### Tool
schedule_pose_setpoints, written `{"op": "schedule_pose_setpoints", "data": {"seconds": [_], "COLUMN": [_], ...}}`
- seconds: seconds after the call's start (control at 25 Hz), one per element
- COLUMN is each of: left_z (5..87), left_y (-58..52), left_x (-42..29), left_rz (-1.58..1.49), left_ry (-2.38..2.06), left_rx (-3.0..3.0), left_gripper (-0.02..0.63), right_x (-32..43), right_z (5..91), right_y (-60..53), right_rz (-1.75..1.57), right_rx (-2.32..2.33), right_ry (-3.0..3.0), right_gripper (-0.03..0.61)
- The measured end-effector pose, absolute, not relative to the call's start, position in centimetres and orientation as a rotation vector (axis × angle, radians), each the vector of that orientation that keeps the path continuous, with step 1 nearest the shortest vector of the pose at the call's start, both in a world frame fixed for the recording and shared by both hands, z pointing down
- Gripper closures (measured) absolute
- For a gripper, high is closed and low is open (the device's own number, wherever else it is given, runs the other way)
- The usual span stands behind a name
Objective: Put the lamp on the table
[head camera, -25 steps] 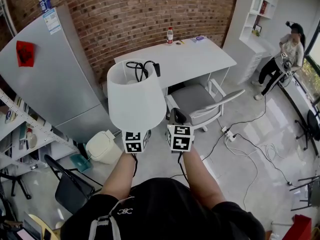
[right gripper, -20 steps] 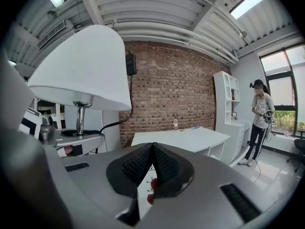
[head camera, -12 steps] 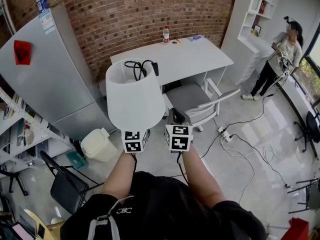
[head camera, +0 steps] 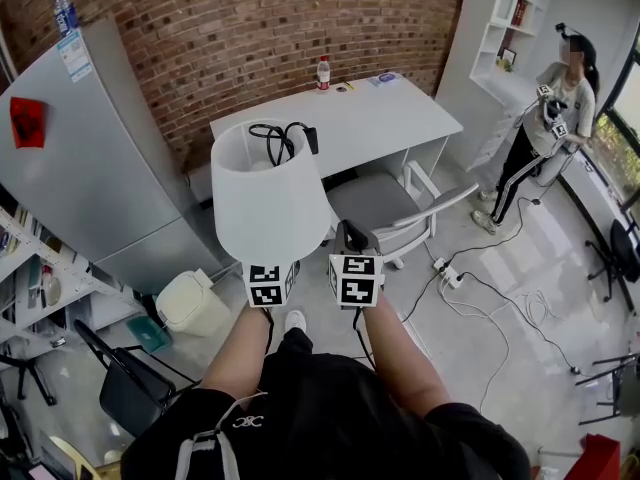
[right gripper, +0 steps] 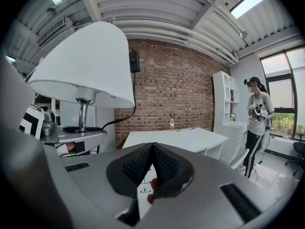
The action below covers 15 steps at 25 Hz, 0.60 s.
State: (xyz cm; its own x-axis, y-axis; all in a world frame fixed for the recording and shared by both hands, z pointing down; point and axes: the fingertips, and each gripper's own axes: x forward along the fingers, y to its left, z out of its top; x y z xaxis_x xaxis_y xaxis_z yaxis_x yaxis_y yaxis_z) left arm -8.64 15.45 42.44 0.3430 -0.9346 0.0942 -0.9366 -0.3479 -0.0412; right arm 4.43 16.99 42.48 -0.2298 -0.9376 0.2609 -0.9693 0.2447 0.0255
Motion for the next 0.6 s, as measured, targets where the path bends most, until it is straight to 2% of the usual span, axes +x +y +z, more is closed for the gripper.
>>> {"op": "schedule_pose_setpoints", "data": {"seconds": [0.6], "left_z": [41.5], "left_y": [-0.2], "left_x": [-10.8], "left_rz": [0.145], "left_ry": [-1.694], "left_rx": [2.651], "left_gripper": [0.512], "right_x": [2.7], "right_z": [42.0], "right_y": [1.9], "right_rz": [0.21], "right_rx": [1.915], "right_ry": [-2.204], "right_gripper": [0.589]}}
